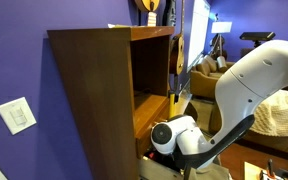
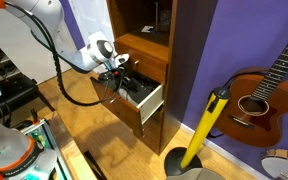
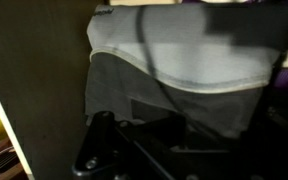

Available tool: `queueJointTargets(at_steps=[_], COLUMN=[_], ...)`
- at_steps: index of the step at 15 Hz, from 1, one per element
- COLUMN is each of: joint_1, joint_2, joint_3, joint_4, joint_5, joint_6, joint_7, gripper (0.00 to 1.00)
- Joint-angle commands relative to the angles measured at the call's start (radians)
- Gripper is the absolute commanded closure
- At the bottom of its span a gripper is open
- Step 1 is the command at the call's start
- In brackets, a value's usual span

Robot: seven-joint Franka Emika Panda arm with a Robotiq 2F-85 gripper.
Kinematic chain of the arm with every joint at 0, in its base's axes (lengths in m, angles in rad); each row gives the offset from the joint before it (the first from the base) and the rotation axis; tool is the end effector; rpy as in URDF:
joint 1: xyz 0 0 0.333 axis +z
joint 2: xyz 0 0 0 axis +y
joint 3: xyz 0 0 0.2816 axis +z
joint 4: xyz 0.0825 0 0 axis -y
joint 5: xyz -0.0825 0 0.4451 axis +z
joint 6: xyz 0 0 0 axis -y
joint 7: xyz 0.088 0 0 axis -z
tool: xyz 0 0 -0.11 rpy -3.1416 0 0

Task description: Open the second the drawer from the top on the cabinet

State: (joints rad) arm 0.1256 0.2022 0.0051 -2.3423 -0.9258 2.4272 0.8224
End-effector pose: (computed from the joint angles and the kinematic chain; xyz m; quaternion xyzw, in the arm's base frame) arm 0.5282 0.0651 0.1523 0.9605 0.0301 0.0782 0.2655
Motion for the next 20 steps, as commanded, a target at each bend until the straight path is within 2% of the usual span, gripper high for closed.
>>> queueJointTargets(at_steps=[1,11,16,20], joint_1=[-0.016,-0.02,-0.02,-0.014], joint_2=[-0.059,-0.196,-0.214,-0.242], joint_3=[-0.007,0.023,0.037,0.052], joint_4=[0.013,-0.013,-0.026,-0.03], joint_5=[0.006,0.15,0.288,0.354], joint_6=[-0.048,-0.084,-0.1,-0.167], joint_7=[-0.015,-0.023,-0.113,-0.173], gripper=[1.0,1.0,1.0,1.0])
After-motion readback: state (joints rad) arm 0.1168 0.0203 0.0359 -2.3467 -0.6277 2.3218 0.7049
